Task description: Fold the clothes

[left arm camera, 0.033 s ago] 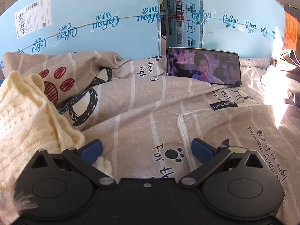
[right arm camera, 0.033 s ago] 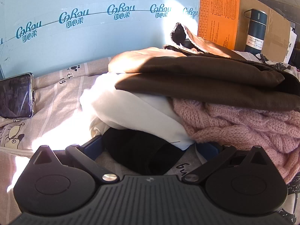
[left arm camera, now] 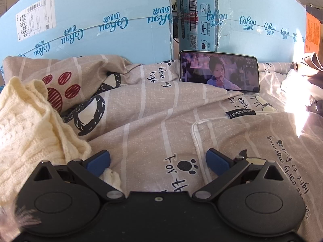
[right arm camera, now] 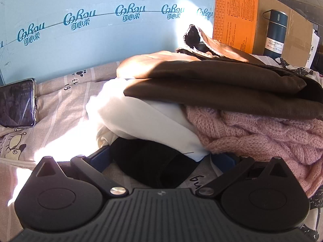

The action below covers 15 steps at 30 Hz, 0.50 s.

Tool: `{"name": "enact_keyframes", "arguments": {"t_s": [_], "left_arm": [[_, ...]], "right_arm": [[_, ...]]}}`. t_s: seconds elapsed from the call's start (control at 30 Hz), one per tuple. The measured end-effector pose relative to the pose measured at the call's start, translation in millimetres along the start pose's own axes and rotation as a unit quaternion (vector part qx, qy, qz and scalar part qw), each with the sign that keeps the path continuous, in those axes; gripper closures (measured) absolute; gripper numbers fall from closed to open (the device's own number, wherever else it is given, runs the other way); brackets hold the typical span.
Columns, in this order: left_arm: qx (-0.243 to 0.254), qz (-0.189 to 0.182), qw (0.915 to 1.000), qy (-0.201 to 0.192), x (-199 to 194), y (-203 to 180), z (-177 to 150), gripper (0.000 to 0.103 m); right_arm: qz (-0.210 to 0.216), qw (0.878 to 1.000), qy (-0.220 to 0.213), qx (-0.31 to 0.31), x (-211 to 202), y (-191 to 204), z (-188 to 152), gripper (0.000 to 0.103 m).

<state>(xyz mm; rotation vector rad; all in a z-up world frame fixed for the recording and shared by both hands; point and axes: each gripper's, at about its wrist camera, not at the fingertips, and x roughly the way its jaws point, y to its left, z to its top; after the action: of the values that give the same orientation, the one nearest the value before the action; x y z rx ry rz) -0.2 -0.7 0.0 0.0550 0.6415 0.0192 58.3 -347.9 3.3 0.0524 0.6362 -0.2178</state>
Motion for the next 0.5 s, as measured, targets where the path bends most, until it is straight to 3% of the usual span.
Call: {"name": "enact_keyframes", "arguments": {"t_s": [0.3,0.5], "left_arm": [[0.002,0.002,1.0000,0.002,-1,-2,1,0.000],[0.011,-0.005,0.9994,-0.032,-21,-4,6,0.000]], "right_arm": [[-0.003,1.000,0.002,0.001,-9,4,2,0.000],[-0.021,0.999,-0.022,0.016,-35,13,3,0.000]]}}
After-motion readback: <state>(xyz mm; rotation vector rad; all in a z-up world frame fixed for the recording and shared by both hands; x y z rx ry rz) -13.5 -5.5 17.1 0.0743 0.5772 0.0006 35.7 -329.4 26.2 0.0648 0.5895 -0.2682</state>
